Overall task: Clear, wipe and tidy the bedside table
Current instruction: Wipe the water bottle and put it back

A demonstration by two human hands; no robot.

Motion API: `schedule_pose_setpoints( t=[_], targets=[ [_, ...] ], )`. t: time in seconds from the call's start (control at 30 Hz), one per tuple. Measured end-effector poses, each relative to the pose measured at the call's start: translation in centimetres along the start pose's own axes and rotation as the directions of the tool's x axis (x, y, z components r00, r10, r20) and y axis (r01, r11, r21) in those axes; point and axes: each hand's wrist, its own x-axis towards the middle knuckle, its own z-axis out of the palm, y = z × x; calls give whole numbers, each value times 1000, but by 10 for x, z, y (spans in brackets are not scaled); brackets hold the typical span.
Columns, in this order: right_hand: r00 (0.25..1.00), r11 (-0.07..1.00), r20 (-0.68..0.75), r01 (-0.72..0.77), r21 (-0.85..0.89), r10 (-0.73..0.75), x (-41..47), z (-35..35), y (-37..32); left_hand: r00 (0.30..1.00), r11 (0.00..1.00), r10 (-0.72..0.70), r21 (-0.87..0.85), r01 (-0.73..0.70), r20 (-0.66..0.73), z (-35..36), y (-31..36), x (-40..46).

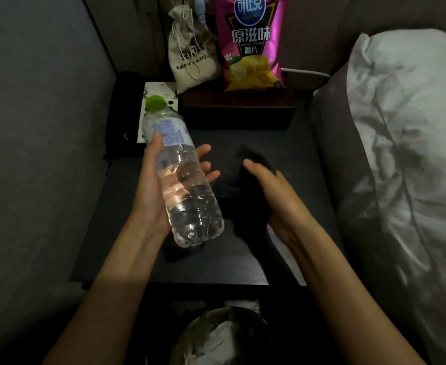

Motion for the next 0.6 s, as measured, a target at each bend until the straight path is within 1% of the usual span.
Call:
schedule_pose_setpoints(
  t=[0.1, 0.23, 0.27, 0.3, 0.33, 0.37, 0.4, 0.47, 0.5, 0.53, 0.6],
  targets=[
    [999, 994, -44, 24, 105, -19, -1, -5, -6, 990, 991, -126, 48, 123, 58, 3, -4, -1],
    [991, 973, 32, 121, 197, -130, -6, 1, -7, 964, 969, -223, 142, 203, 143, 10, -18, -6],
    [985, 973, 18, 164, 161, -169, -7, 2, -7, 956, 962, -247, 161, 221, 158, 11, -22, -7],
    [974, 972, -25, 226, 64, -225, -6, 1, -7, 951, 956, -264, 179, 234, 164, 13, -25, -7],
    [952, 953, -71, 291, -83, -297, -5, 0, -6, 949, 951, -272, 197, 239, 159, 13, -27, -6],
    [928, 918, -100, 331, -220, -359, -4, -1, -5, 951, 948, -272, 213, 237, 148, 14, -30, -6],
    [912, 884, -119, 338, -322, -392, -4, -1, -4, 955, 947, -261, 230, 226, 137, 15, -31, -5],
    [899, 842, -133, 328, -428, -418, -6, 2, -1, 969, 948, -218, 261, 182, 114, 15, -33, -5],
    [881, 808, -134, 344, -478, -454, -7, 4, -1, 978, 952, -187, 264, 157, 93, 16, -32, -4],
    [845, 750, -135, 372, -546, -517, -7, 5, 0, 986, 960, -153, 249, 132, 68, 16, -30, -4],
    [750, 596, -94, 435, -675, -654, -9, 8, 1, 996, 977, -84, 196, 81, 7, 18, -28, -3]
  ],
)
